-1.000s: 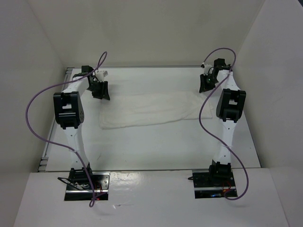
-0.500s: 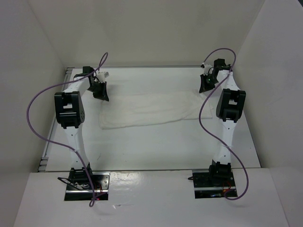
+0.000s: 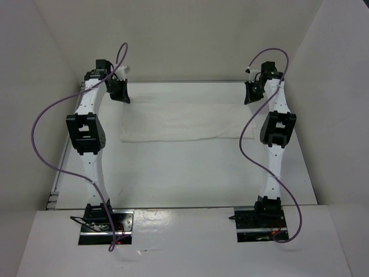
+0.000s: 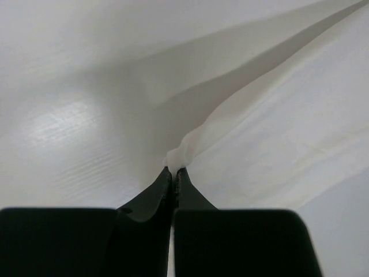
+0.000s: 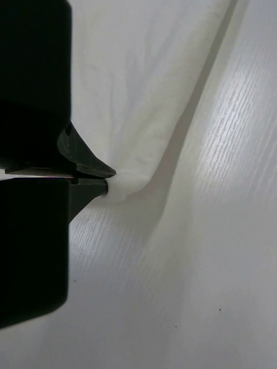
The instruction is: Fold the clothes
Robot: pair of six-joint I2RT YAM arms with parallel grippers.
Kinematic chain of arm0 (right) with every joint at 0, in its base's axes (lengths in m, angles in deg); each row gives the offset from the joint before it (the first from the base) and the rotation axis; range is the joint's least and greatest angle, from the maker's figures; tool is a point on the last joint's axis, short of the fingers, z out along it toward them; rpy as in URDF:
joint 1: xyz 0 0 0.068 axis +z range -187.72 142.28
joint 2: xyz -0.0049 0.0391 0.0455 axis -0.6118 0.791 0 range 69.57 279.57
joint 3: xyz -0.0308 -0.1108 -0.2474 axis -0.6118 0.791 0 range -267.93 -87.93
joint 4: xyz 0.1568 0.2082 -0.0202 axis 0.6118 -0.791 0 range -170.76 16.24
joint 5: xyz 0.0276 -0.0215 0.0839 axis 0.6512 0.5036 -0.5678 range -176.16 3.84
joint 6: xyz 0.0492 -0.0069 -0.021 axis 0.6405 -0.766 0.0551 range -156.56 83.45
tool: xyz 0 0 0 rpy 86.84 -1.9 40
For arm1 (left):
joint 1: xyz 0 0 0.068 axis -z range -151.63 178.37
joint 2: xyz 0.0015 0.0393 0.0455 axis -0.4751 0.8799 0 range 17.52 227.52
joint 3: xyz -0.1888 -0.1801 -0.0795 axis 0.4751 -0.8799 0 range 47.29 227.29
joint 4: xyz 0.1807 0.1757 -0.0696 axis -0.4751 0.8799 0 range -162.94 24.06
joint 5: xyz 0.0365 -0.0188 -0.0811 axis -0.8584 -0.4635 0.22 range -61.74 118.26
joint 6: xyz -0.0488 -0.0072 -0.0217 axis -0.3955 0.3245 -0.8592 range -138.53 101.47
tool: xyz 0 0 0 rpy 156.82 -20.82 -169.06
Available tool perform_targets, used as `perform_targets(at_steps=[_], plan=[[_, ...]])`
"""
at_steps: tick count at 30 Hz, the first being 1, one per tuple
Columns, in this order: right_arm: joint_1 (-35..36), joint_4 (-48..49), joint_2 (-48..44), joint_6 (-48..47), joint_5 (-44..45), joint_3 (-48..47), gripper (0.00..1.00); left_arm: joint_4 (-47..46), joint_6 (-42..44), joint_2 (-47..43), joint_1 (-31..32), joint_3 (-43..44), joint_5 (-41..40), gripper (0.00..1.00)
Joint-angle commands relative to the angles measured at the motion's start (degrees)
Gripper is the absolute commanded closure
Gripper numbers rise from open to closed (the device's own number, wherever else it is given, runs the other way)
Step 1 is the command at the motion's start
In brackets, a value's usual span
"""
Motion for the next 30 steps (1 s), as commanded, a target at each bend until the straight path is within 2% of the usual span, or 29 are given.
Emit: perform_targets(at_steps=[1,6,14,20,24,27,30], plan=[[0.8,-1.3,-3.8,1.2,0.8,-3.4,1.00,4.3,1.4,1.9,0.0,8.7,0.7,1.00],[1.3,-0.1,-8.8,1.7,2.1,-4.3,1.00,8.3,0.8,4.4,0.0,21.6,1.4,1.00],[1.3,5.3,-18.8,5.0,9.5,-4.3,1.00,6.2,0.3,-0.2,0.0,26.0,-2.0,1.00],[1.8,5.8,-22.0,5.0,11.9,-4.8,1.00,5.7,-0.2,-4.7,0.0,27.9,-2.2,1.00],[1.2,3.9,-24.4,3.6,8.6,-4.0,1.00,6.8,-0.2,-8.1,-3.2,27.9,1.2,1.00],[-1.0,1.5,-25.9,0.9,2.3,-1.3,1.00,9.5,0.3,-10.3,-6.1,23.4,9.2,1.00],[-1.6,-3.0,-28.5,-5.1,-2.7,3.9,1.00,10.8,4.2,-14.5,-8.4,11.8,13.9,1.00]])
